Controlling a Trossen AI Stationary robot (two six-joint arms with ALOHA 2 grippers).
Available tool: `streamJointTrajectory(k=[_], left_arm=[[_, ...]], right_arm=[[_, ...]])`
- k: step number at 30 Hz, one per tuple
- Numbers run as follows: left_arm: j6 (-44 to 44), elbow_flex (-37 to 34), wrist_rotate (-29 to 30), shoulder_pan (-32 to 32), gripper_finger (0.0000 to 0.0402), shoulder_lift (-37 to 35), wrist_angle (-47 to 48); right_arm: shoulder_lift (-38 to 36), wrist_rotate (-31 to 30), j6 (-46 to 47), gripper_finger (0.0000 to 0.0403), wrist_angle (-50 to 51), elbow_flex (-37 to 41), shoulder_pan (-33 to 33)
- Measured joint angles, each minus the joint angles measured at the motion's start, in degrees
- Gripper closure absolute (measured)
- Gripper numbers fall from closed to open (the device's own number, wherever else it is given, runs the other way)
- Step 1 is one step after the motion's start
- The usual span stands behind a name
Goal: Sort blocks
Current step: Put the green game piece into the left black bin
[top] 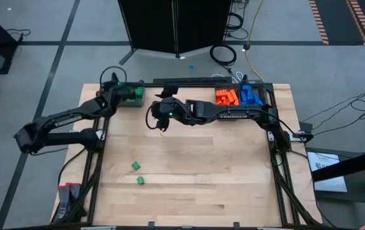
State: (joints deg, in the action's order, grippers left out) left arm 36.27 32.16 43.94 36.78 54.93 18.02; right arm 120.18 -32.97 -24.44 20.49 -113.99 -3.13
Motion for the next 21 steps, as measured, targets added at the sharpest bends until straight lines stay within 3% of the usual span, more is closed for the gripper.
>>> streamJointTrajectory(k=[5, 12, 16, 21], left_arm=[[-3.84, 0.00, -8.50, 5.56, 0.0279, 6.10, -6.75], [-5.29, 0.00, -11.49, 7.93, 0.0276, 11.94, -7.41], [-9.33, 0.00, -14.64, 7.90, 0.0268, 12.49, -10.13], [-11.67, 0.00, -17.14, 7.88, 0.0221, 12.42, -10.58]], right_arm=[[0.00, 0.01, 0.25, 0.0189, 3.73, 0.00, 0.52], [0.00, 0.90, -0.22, 0.0188, 5.66, 0.00, 1.75], [0.00, 8.75, 1.79, 0.0188, 6.78, -0.02, 1.81], [0.00, 21.73, 6.97, 0.0186, 8.67, -0.02, 1.79]])
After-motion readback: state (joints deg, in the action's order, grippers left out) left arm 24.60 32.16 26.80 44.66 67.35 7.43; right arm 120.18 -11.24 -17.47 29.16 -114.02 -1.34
